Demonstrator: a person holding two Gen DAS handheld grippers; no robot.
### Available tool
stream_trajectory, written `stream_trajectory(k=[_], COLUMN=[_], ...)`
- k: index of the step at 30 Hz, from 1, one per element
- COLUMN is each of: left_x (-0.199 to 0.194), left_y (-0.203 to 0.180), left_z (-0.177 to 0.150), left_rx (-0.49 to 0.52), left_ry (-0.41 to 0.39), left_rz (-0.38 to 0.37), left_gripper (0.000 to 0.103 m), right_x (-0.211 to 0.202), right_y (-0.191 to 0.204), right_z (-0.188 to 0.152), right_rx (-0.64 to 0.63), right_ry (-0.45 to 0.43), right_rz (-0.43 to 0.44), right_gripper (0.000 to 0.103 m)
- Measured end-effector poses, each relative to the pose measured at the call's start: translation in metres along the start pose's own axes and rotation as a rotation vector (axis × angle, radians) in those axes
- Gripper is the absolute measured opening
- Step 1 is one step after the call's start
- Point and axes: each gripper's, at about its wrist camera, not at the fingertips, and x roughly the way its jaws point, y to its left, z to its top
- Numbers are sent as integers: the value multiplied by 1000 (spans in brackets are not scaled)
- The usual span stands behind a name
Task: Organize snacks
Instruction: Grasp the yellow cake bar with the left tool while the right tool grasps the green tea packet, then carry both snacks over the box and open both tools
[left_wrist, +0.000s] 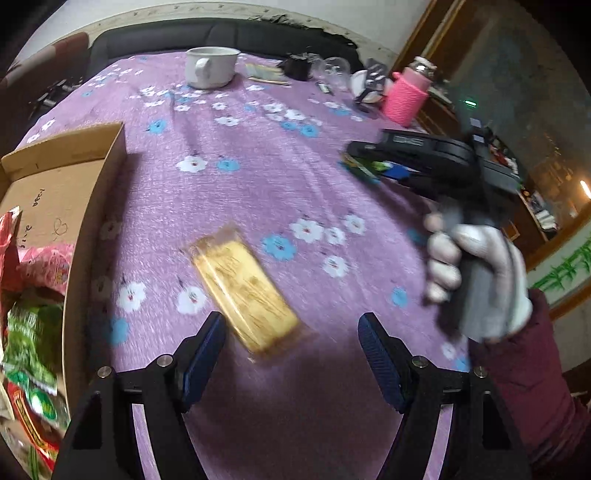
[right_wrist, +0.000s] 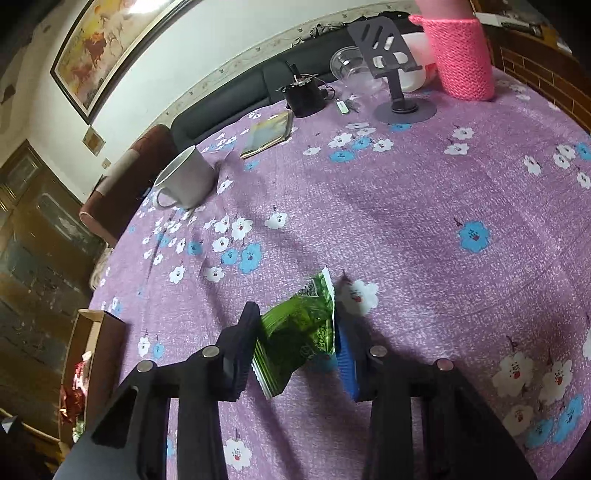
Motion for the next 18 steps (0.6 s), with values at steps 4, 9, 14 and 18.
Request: stream_trajectory(k=[4, 9, 14, 18], left_x=[7, 18, 14, 4], left_y=[1, -12, -2, 6], left_z=[11, 11, 12, 12], left_rx=[14, 146, 123, 95], left_ry=[-22, -62, -72, -91], left_rz=[69, 249, 245, 234], left_gripper=[77, 50, 35, 35], right_x=[-4, -15, -29, -32], right_y=[-8, -5, 4, 10], right_z=[1, 1, 0, -1], right_rx=[31, 24, -14, -36], right_ry=[3, -18, -67, -77], right_rz=[25, 32, 16, 27], right_gripper=[38, 38, 38, 38])
